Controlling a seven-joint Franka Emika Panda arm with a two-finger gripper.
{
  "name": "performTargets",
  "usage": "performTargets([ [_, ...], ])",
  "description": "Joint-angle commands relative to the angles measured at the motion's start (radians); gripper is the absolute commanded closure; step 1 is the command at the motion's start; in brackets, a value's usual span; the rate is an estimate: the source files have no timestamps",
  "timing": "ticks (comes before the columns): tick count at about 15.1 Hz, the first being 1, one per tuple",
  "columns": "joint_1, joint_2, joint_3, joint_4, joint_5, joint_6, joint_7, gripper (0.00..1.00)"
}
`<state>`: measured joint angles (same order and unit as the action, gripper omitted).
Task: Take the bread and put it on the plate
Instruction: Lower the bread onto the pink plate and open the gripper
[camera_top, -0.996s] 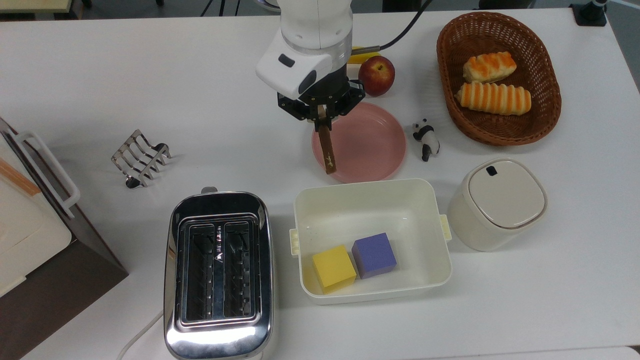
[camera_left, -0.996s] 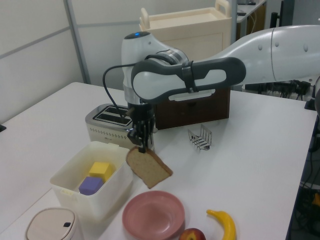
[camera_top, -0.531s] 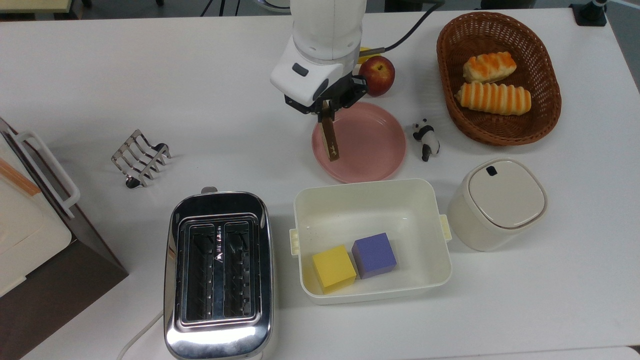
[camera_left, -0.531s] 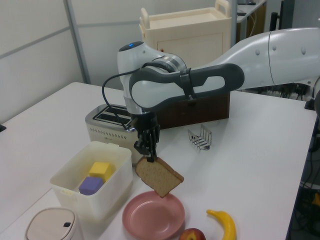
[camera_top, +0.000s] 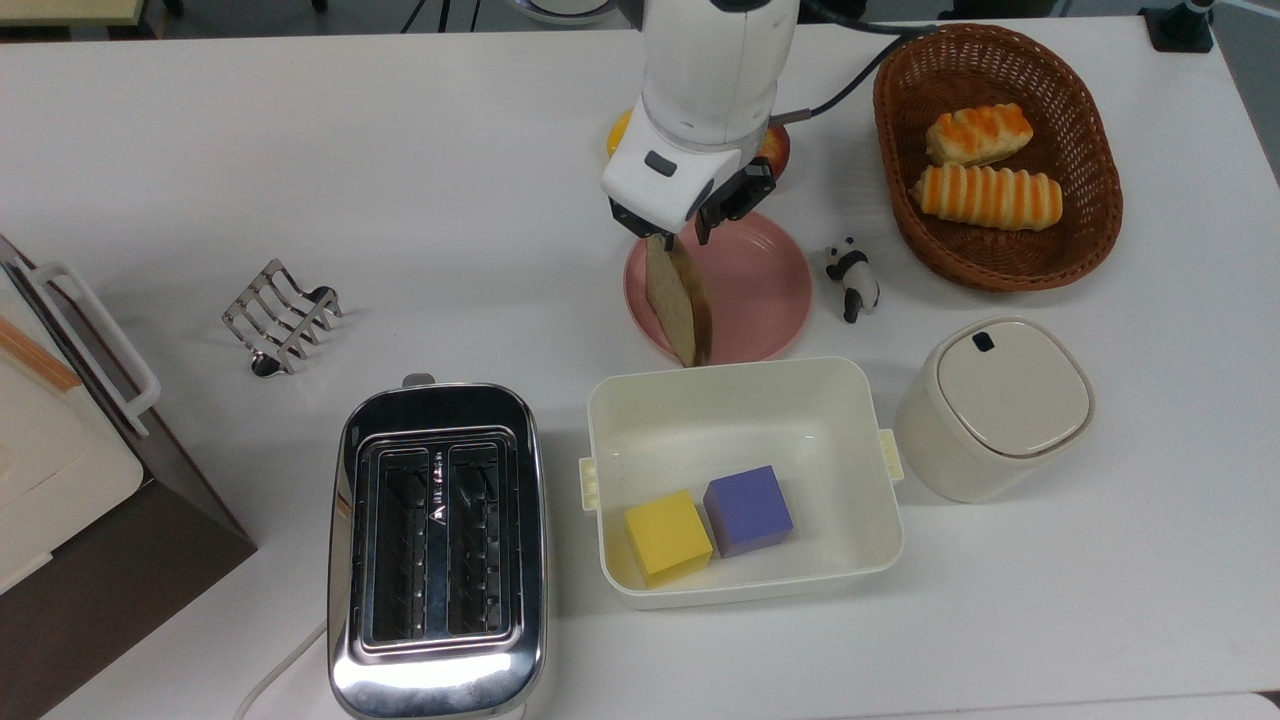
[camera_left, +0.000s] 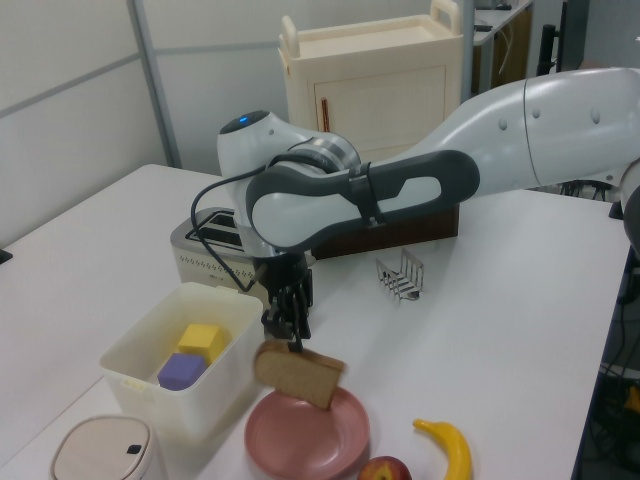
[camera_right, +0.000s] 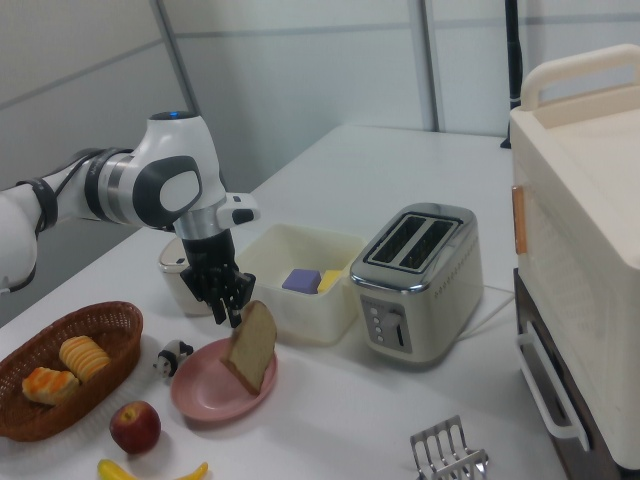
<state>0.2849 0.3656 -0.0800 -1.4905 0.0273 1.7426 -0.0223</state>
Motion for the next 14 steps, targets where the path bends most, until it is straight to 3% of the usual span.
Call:
performTargets([
  [1, 0.043, -0.005, -0.011, -0.011, -0.021, -0.012, -0.005, 0.68],
  [4, 0.059, -0.004, -0.011, -0.011, -0.021, -0.011, -0.005, 0.67],
  [6, 0.057, -0.004, -0.011, -0.008, -0.021, -0.011, -0.007, 0.55],
  [8, 0.05, -0.007, -0.014, -0.001, -0.021, -0.011, -0.004, 0.08],
  [9, 0.046, -0.013, -0.023, 0.016, -0.021, -0.011, -0.005, 0.0],
  [14, -0.039, -0.054, -0.029, 0.061, -0.023, -0.009, -0.011, 0.0],
])
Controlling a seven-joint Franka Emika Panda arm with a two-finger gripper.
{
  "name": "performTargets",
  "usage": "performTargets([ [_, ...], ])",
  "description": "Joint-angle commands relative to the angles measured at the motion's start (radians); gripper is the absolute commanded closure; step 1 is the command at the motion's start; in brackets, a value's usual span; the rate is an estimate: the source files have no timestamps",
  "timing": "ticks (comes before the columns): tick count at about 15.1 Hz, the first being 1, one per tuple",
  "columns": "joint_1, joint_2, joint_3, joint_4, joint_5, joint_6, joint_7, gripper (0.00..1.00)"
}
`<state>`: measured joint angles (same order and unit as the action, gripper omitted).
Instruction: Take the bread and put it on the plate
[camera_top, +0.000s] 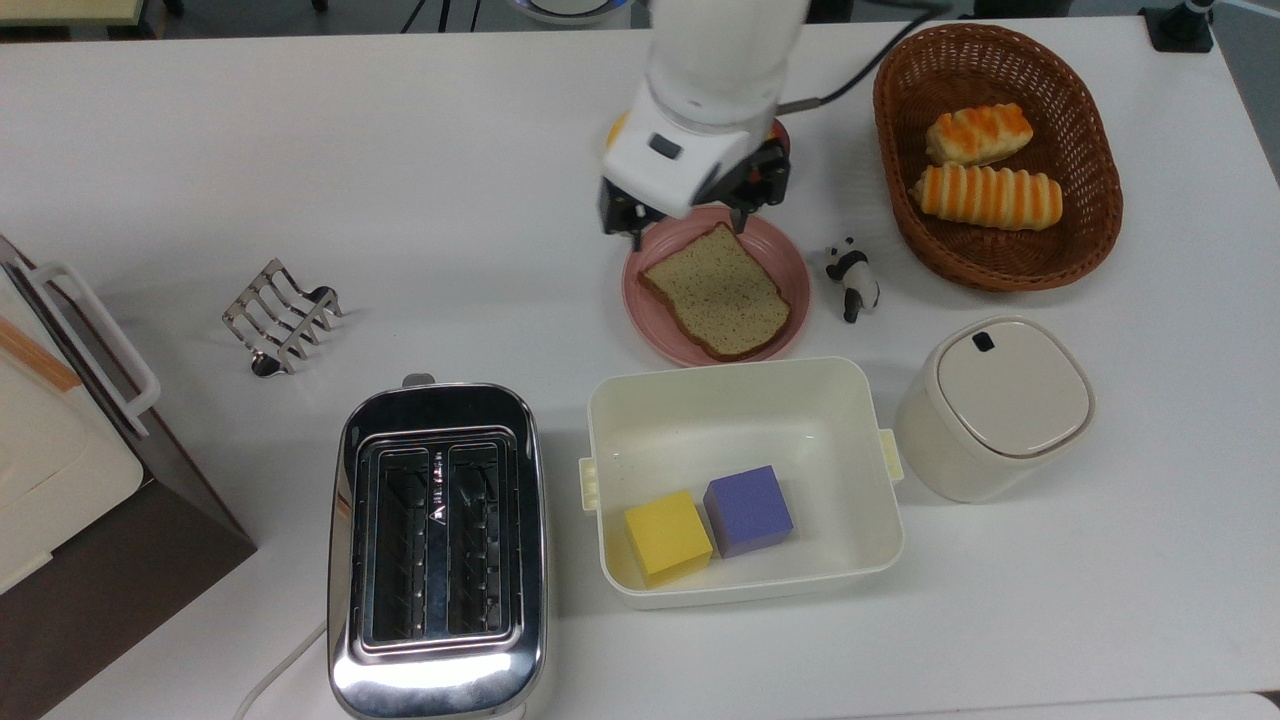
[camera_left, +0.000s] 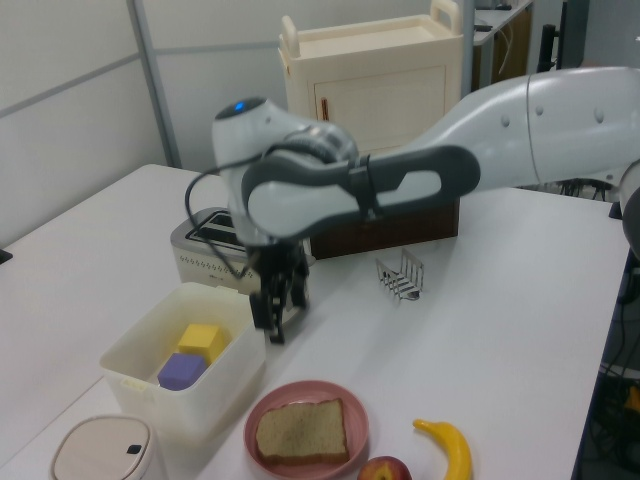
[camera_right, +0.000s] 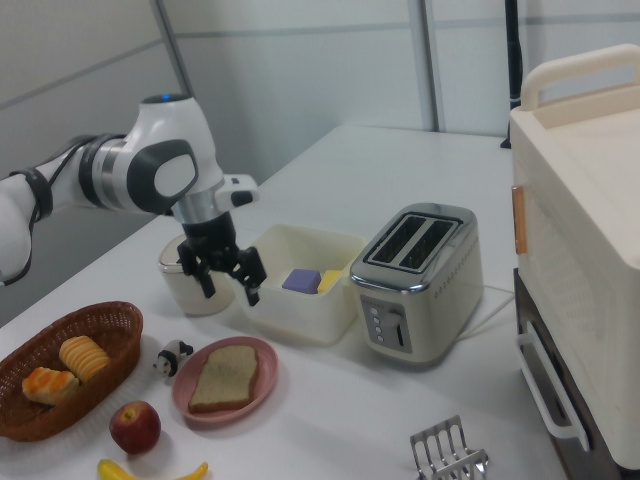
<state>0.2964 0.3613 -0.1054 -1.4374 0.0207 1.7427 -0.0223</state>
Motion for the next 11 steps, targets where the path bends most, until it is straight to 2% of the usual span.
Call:
performTargets([
  [1, -0.081, -0.067, -0.005, 0.018, -0.018, -0.011, -0.008, 0.0],
  [6, -0.189, -0.108, -0.007, 0.017, -0.044, -0.038, -0.011, 0.0],
  [8, -0.201, -0.105, -0.008, 0.003, -0.123, -0.038, -0.004, 0.0],
  [11, -0.223, -0.113, -0.008, 0.0, -0.131, -0.041, 0.001, 0.0],
])
